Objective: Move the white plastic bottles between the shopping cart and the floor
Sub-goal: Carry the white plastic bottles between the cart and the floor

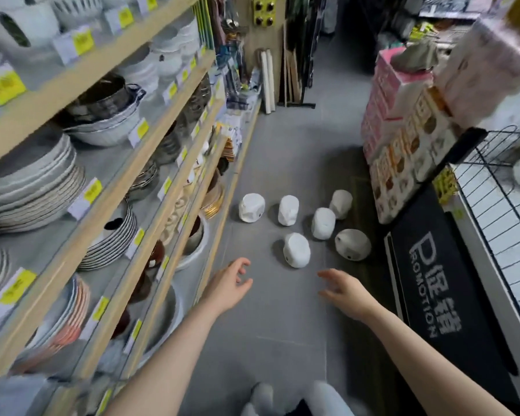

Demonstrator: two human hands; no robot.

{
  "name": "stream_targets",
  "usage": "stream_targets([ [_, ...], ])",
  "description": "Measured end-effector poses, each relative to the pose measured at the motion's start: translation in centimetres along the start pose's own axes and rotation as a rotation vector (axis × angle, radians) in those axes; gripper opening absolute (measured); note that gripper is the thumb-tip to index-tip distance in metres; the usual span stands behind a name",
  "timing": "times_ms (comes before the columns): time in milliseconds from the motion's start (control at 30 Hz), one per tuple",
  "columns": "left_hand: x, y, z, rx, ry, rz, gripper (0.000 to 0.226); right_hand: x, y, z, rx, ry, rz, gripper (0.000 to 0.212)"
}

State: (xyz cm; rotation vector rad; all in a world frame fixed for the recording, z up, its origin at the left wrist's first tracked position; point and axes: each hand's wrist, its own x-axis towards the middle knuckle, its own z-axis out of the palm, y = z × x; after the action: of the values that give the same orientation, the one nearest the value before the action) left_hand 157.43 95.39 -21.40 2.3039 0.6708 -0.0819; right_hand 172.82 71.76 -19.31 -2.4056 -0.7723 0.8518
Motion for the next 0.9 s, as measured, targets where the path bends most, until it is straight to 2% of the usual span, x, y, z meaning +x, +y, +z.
stream_targets([
  [300, 18.2, 2.0, 1.9, 0.012, -0.031, 0.002, 0.043, 16.0, 5.6, -6.4, 0.021, -0.026, 0.06, 0.055],
  [500, 29.5, 0.6, 4.6, 0.107, -0.054, -0.018, 0.05, 28.9, 11.1, -7.5, 0.039, -0.14, 0.089, 0.06],
  [633, 37.6, -3.1, 11.1, 0.21, -0.065, 0.035, 0.057, 37.7, 17.1, -3.7, 0.055, -0.159, 0.065, 0.066],
  [800, 48.0, -12.8, 25.8, 0.425, -0.285, 0.199, 0.069, 49.3, 28.5, 6.0, 0.013, -0.19, 0.073, 0.079],
  [900, 53.7, -18.7, 33.8, 0.504, -0.313, 0.262, 0.078, 55.1, 35.2, 12.7, -0.042, -0.136, 0.01, 0.081],
])
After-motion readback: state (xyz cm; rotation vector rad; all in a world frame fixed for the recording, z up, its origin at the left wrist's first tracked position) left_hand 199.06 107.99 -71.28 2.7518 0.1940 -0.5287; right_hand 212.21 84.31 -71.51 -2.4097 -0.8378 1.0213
